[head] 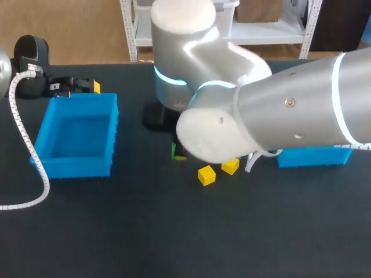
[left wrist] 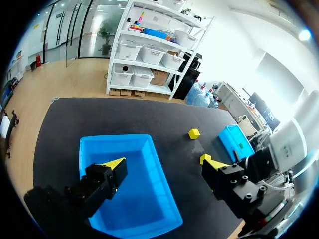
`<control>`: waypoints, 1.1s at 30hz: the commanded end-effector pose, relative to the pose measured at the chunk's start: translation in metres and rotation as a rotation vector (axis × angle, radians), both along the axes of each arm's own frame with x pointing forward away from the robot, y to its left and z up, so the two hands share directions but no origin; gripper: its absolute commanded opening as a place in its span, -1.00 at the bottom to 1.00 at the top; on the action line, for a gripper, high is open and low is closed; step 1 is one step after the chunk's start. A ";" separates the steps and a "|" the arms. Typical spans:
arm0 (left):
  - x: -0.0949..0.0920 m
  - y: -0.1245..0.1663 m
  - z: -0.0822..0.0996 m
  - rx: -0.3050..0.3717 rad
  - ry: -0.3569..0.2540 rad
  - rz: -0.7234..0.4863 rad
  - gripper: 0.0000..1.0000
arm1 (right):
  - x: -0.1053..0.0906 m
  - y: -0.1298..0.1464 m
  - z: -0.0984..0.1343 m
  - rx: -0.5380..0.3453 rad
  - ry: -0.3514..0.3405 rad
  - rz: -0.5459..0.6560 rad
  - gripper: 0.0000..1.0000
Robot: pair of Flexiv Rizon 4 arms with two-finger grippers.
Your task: Put the green cubes in the right bin and the yellow cubes in the left bin.
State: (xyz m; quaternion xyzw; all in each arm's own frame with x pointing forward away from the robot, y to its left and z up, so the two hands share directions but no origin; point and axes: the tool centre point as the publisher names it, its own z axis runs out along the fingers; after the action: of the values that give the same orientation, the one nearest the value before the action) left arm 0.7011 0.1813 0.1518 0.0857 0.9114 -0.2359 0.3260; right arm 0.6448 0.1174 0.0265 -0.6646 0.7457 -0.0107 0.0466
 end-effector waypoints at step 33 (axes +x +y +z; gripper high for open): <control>0.000 0.002 -0.001 -0.007 -0.005 -0.004 1.00 | 0.077 -0.271 0.088 0.031 -0.201 -0.841 -1.00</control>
State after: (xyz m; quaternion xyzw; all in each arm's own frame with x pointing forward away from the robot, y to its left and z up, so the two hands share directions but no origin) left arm 0.7011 0.1813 0.1518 0.0858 0.9114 -0.2359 0.3260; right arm 0.7372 -0.1272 0.1178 -0.3106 0.9415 -0.0961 0.0886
